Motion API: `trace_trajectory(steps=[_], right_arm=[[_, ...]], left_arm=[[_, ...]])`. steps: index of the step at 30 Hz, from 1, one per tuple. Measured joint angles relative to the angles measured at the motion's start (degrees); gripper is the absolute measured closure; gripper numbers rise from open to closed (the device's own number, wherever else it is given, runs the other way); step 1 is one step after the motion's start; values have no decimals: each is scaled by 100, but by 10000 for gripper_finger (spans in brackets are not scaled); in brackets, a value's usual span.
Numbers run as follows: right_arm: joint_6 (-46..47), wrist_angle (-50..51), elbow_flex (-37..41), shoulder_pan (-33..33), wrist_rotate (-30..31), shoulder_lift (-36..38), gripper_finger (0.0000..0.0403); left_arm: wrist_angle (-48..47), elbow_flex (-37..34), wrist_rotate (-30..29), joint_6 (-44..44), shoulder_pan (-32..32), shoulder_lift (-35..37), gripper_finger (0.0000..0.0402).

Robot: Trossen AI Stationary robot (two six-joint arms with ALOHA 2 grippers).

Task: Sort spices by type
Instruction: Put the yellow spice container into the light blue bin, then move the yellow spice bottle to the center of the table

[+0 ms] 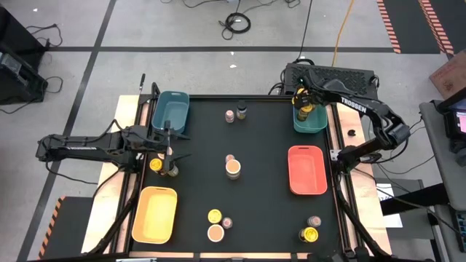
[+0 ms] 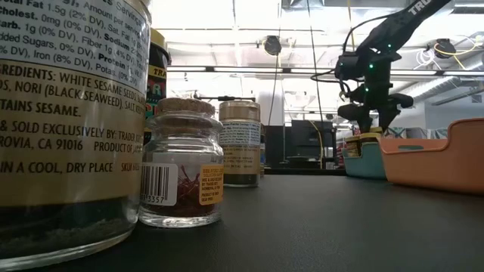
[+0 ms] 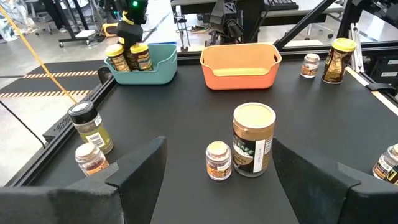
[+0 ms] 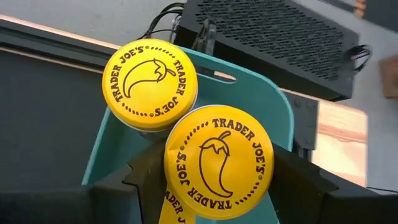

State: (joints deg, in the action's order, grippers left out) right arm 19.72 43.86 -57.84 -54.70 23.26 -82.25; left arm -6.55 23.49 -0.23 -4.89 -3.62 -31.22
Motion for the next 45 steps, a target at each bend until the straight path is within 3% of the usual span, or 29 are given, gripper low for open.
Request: trace_trajectory(steps=[10,22,33,40,45], right_arm=[[-132,0,0,-50,-103,1,181],[-69,20,4,-48,-110,1,118],[-98,82,23,-3,-208,244,117],[-33,16,-195,199,-1286,828,117],[-47,-355,-484,821,-2120,1089,117]], left_arm=[[-1,0,0,0,0,0,112],[1,0,0,2,0,0,112],[1,0,0,2,0,0,112],[3,0,0,2,-1,0,112],[4,0,0,9,-1,0,112]])
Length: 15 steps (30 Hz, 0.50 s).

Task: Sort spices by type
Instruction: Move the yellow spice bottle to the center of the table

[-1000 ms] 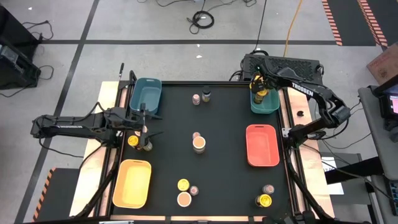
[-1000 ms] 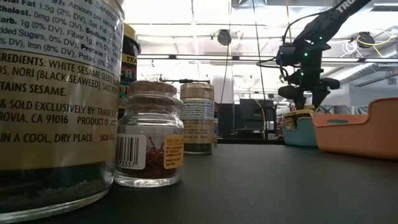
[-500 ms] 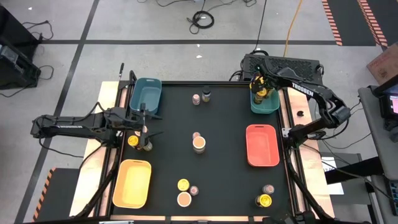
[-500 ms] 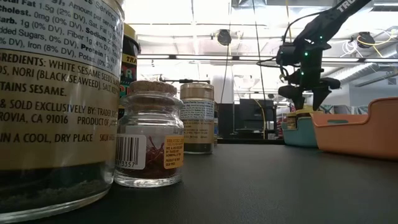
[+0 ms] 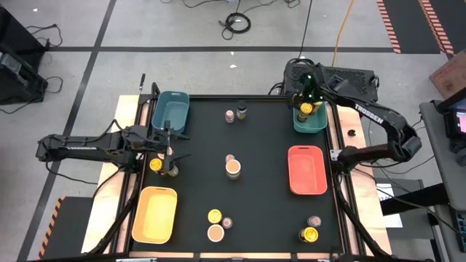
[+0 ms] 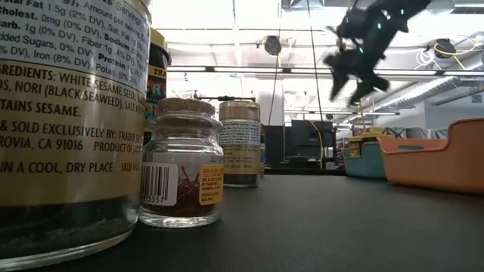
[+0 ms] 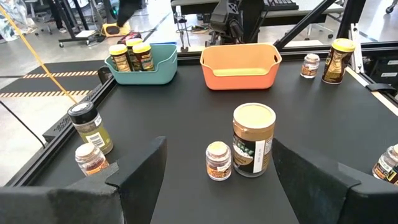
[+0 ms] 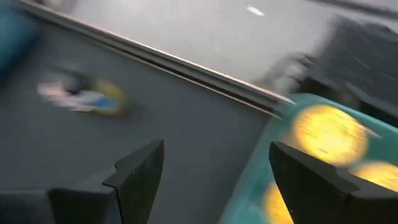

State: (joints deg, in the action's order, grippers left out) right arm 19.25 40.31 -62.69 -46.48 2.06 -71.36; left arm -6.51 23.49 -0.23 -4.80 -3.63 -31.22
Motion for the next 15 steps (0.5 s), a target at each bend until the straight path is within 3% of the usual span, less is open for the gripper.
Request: trace_trajectory(steps=[10,15], right_arm=[[-17,-1387,-340,1967,-98,0,117],[-361,-1995,-337,2957,-74,-220,117]], left_arm=[[-52,18,69,342,1,0,112],[-915,455,212,665,42,4,112]])
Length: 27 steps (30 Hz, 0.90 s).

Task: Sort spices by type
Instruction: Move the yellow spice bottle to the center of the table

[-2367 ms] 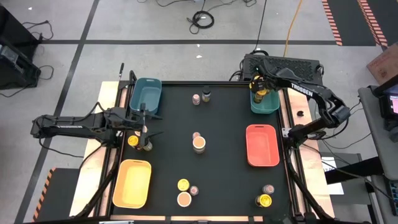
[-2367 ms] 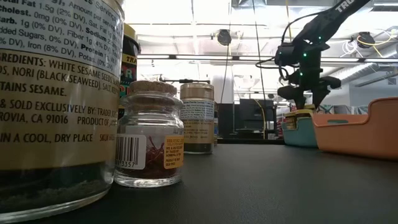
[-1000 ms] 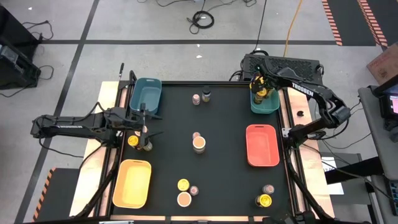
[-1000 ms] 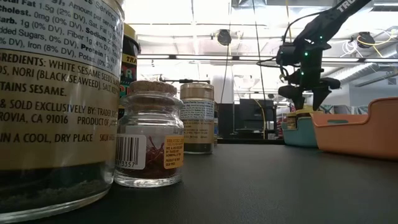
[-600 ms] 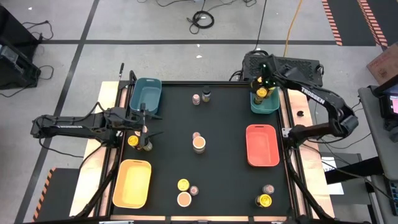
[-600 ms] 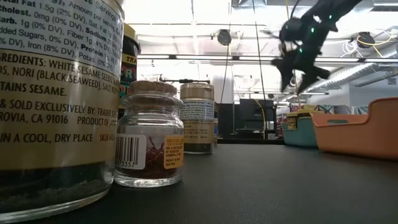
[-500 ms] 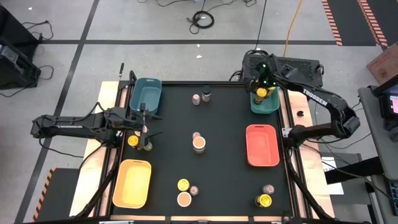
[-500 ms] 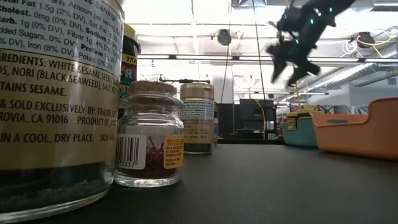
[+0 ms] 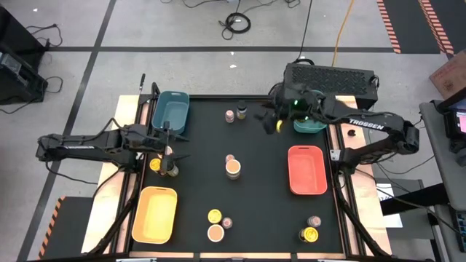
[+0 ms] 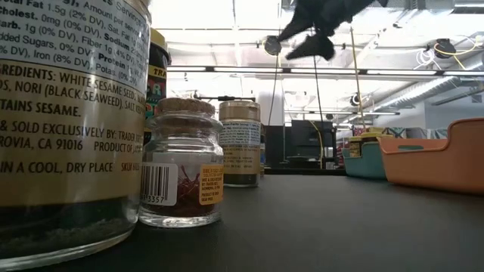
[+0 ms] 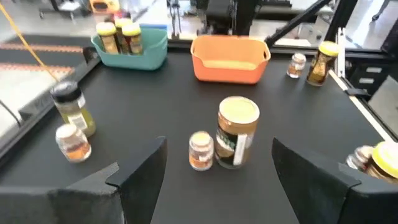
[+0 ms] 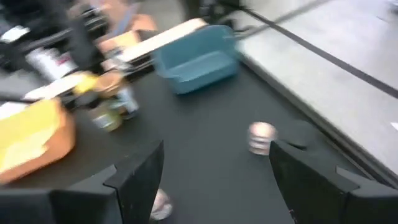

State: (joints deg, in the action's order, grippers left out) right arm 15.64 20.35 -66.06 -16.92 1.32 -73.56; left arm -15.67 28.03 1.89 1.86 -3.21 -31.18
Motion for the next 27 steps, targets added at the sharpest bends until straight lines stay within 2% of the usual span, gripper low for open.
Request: trace_trajectory(steps=[4,10,13,16,19,27], right_arm=[[-408,-493,0,577,0,-290,117],[-971,-1231,0,1107,21,-786,117],[-1277,-1564,0,1307,14,-997,117],[-1558,-1870,0,1472,0,-1166,117],[-1835,-2019,0,1591,-17,-1243,117],[-1982,-2016,0,1671,-15,-1250,117]], left_arm=[[-1301,752,0,334,94,-103,112],[-3931,2073,-66,1265,313,-593,112],[-5160,2350,-103,1856,376,-888,112],[-6039,2289,-109,2185,379,-1128,112],[-6420,2142,-108,2290,379,-1316,112],[-6444,2103,-365,2152,379,-1520,112]])
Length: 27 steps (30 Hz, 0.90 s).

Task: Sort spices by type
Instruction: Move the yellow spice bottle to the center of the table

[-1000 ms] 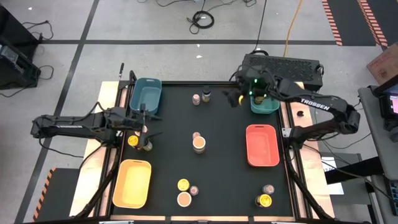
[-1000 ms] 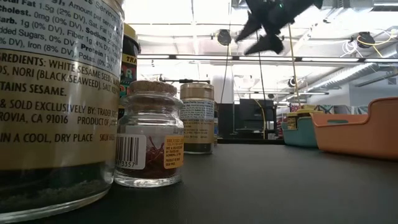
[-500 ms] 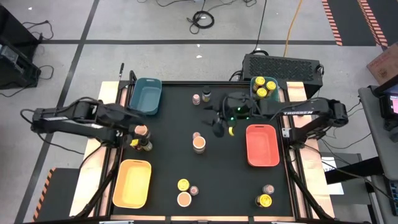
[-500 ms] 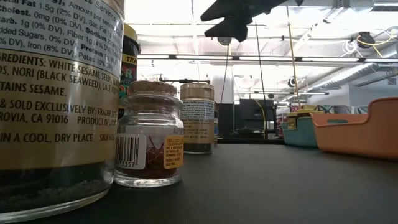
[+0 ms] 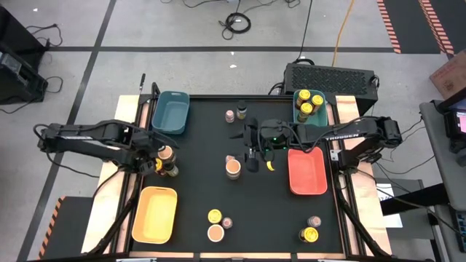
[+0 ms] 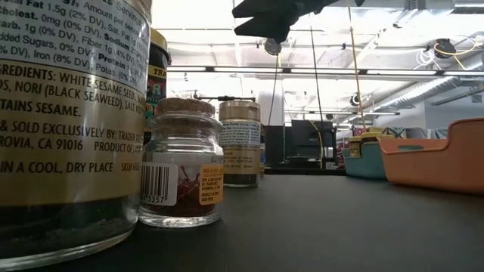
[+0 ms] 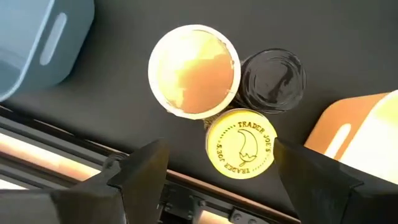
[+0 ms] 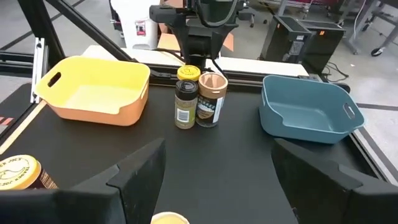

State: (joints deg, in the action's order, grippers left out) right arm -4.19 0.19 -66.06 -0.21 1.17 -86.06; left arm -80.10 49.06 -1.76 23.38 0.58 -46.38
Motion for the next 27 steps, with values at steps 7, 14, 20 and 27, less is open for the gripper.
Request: trace_trajectory(steps=[7,14,20,27], right_arm=[[0,167,0,0,0,0,117],[-104,128,0,39,3,0,117],[-234,132,1,108,2,0,117],[-293,135,2,109,3,0,117]], left_arm=[[-8,0,277,-346,2,-1,112],[17,-128,276,-628,0,-14,112],[395,-494,522,-874,5,-96,112],[440,-539,476,-896,4,-316,112]])
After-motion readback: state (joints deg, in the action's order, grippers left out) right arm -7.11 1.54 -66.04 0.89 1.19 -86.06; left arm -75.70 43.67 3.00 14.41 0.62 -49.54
